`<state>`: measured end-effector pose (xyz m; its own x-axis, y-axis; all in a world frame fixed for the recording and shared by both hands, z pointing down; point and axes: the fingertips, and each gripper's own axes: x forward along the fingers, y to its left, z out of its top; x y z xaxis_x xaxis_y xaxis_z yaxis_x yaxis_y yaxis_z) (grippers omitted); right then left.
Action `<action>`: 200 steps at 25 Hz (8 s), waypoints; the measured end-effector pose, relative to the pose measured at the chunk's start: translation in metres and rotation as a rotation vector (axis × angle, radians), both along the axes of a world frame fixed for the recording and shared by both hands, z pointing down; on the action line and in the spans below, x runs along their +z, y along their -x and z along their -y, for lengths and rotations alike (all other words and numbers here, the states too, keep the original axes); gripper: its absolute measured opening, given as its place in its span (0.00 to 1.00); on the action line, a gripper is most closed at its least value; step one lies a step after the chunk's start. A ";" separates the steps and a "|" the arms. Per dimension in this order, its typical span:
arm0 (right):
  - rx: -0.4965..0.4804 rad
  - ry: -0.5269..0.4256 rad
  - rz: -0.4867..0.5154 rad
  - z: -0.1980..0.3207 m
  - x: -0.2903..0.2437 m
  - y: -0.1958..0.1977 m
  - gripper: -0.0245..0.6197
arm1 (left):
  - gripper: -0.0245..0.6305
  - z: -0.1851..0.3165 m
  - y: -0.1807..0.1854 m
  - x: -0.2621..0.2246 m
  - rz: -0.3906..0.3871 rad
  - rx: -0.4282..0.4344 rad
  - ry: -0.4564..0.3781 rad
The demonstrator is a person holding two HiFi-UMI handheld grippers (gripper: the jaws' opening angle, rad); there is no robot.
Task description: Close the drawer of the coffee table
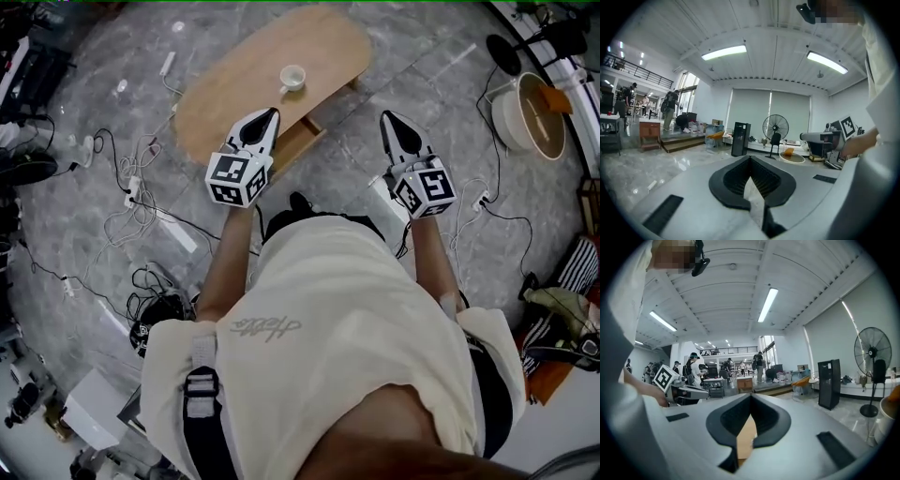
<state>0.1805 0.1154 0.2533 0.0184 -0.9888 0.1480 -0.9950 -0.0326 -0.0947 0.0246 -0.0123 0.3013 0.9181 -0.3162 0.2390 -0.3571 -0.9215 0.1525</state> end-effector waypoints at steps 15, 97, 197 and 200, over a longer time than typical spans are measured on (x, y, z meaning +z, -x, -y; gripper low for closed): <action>-0.163 0.105 0.068 0.104 0.055 0.016 0.03 | 0.04 0.079 0.011 0.047 0.078 -0.096 0.093; -0.690 1.386 0.306 0.134 0.757 0.028 0.03 | 0.04 -0.034 0.078 0.720 0.437 -0.508 1.184; -0.414 1.339 0.163 0.259 0.746 0.059 0.03 | 0.04 0.104 0.126 0.710 0.472 -0.501 1.145; -0.451 1.332 0.141 0.251 0.722 0.059 0.03 | 0.04 0.083 0.125 0.691 0.538 -0.456 1.153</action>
